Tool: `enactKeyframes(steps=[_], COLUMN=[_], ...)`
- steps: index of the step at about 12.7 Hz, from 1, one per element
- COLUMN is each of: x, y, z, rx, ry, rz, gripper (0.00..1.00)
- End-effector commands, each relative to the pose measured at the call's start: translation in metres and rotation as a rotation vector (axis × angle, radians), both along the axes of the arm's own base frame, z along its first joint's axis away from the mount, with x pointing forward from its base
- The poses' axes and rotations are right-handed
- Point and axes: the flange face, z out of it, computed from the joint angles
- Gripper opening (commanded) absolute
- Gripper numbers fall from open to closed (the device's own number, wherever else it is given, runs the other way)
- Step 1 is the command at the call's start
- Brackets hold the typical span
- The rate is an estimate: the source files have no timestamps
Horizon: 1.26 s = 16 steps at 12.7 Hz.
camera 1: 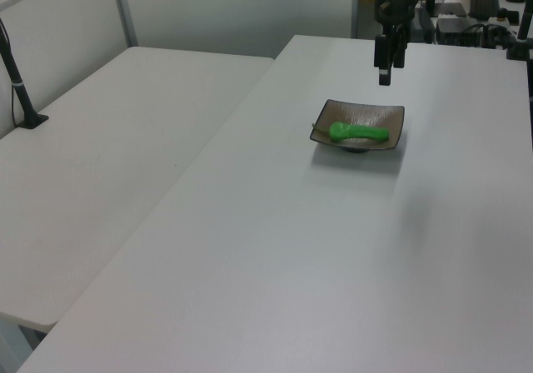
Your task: Chili peppers are placed on a ceramic plate
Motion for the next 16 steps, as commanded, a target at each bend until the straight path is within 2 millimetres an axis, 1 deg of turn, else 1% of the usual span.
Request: enactKeyframes(steps=[1, 3, 8, 13, 14, 16], x=[-0.009, -0.010, -0.007, -0.005, -0.005, -0.004], y=[0.000, -0.004, -0.007, -0.008, -0.014, -0.019], z=[-0.005, -0.007, -0.013, -0.013, -0.012, -0.010], rx=[-0.005, -0.006, -0.033, -0.034, -0.034, -0.034], ry=[-0.070, -0.077, -0.073, -0.081, -0.081, -0.084], rz=[-0.025, -0.033, -0.012, -0.008, 0.004, 0.007], gripper=[1.00, 1.00, 1.00, 1.00, 1.00, 1.00])
